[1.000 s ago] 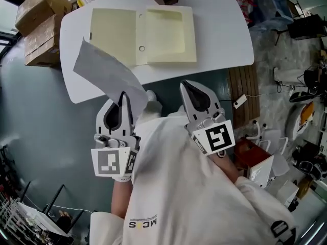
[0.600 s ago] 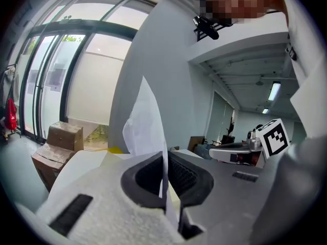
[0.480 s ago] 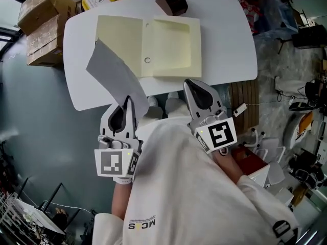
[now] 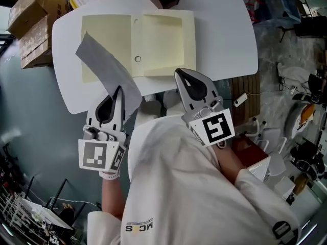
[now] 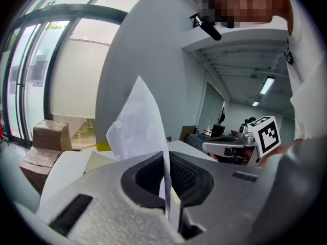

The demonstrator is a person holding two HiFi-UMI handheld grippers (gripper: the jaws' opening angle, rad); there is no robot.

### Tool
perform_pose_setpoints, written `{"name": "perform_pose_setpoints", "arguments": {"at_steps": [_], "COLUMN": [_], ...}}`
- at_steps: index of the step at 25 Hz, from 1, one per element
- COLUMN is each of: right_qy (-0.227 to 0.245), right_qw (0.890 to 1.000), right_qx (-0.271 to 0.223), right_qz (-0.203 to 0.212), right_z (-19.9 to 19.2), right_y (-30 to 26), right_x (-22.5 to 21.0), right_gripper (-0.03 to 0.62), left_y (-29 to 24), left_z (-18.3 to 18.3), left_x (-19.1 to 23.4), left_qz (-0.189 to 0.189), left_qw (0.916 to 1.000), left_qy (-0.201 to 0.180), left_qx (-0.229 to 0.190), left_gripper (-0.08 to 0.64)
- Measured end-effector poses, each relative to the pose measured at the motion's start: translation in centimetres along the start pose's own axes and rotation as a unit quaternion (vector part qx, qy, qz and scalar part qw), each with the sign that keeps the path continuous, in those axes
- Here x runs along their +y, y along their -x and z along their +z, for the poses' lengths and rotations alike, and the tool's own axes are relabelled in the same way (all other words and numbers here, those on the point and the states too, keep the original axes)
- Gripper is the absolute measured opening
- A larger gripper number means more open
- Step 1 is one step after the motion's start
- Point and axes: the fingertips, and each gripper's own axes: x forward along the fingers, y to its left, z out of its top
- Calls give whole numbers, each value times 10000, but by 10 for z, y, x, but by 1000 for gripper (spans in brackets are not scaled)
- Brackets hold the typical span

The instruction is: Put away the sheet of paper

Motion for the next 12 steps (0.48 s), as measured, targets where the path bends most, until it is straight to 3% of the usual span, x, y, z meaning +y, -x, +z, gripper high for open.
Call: {"name": "perform_pose_setpoints", "arguments": {"at_steps": [4,6,9,12], "right_qy": [-70,-188,-330,-411], "right_qw": [10000,9998,9994,9990], "right_qx": [67,24,31,149], "right_qz": [12,31,49,78], "right_z": [-10,-9,-11,-20], "right_y": [-6,-15,-27,-38], "right_x": [-17,-22,-27,-33], "right_gripper": [14,14,14,14], "left_y": [-33,-52,-78,-100], "left_z": [-2,-9,-21,-36], "left_x": [-3,7,24,42], "left_qz": [-349,-398,-486,-623], "left_qw": [9983,9975,9970,9938], "left_qy": [-327,-301,27,598], "left_qx": [342,491,605,704], "left_gripper": [24,25,24,25]}}
